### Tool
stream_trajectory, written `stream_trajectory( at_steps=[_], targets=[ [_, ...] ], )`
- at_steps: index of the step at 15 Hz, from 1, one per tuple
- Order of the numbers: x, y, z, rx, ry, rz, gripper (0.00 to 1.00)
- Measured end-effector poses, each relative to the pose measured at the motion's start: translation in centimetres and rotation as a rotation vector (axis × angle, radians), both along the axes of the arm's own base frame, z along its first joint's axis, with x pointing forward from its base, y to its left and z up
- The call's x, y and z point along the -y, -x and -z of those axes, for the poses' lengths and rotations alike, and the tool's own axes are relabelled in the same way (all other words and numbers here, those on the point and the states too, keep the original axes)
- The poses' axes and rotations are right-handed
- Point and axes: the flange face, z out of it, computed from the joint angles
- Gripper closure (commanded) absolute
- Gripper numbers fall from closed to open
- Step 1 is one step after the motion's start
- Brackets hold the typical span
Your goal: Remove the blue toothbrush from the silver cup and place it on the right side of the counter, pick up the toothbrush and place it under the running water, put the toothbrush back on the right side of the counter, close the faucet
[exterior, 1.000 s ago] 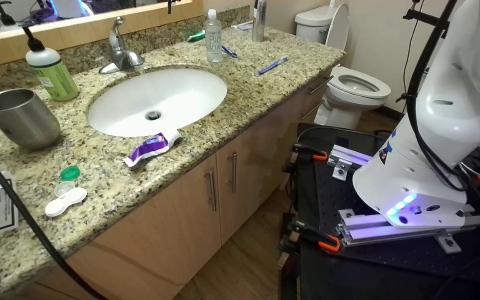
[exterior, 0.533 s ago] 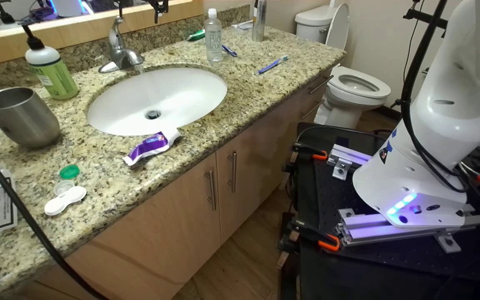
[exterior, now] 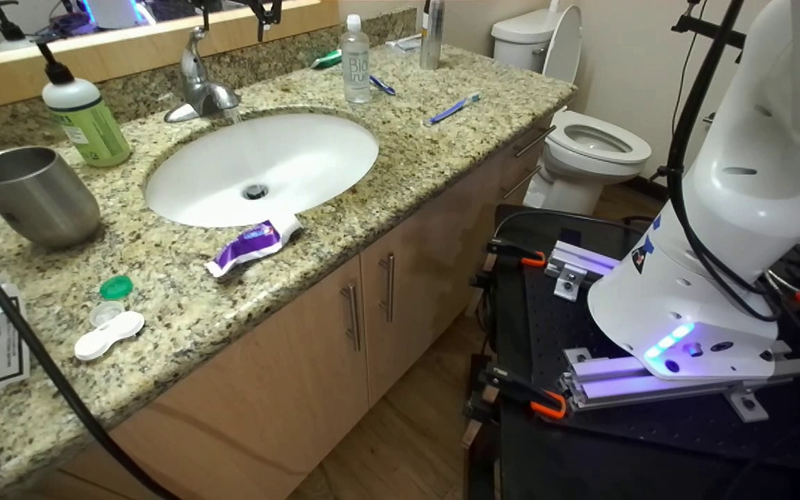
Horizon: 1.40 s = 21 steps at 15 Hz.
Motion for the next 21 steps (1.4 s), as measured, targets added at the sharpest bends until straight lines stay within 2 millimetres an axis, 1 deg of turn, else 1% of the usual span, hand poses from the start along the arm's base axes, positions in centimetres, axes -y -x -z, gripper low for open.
stream_trajectory(
  at_steps=[1, 2, 3, 4, 5, 6, 7, 9, 13, 18, 21],
  targets=[
    [-0.1, 0.0, 0.0, 0.000, 0.000, -0.001, 0.48],
    [-0.2, -0.1, 0.0, 0.000, -0.001, -0.004, 0.53],
    [-0.4, -0.2, 0.1, -0.001, -0.001, -0.007, 0.14],
    [-0.6, -0.3, 0.1, -0.001, -0.002, -0.010, 0.16],
    [-0.8, -0.4, 0.2, -0.002, -0.003, -0.010, 0.40],
    [-0.9, -0.4, 0.3, -0.003, -0.004, -0.012, 0.10],
    [-0.8, -0.4, 0.3, -0.003, -0.003, -0.011, 0.03],
    [-0.4, -0.2, 0.2, -0.004, 0.000, -0.005, 0.00],
    [0.2, 0.0, -0.1, 0.000, 0.007, 0.006, 0.00],
    [-0.5, -0.4, -0.2, 0.004, 0.006, -0.002, 0.00],
    [-1.0, -1.2, -0.4, 0.021, 0.000, 0.016, 0.00]
  ],
)
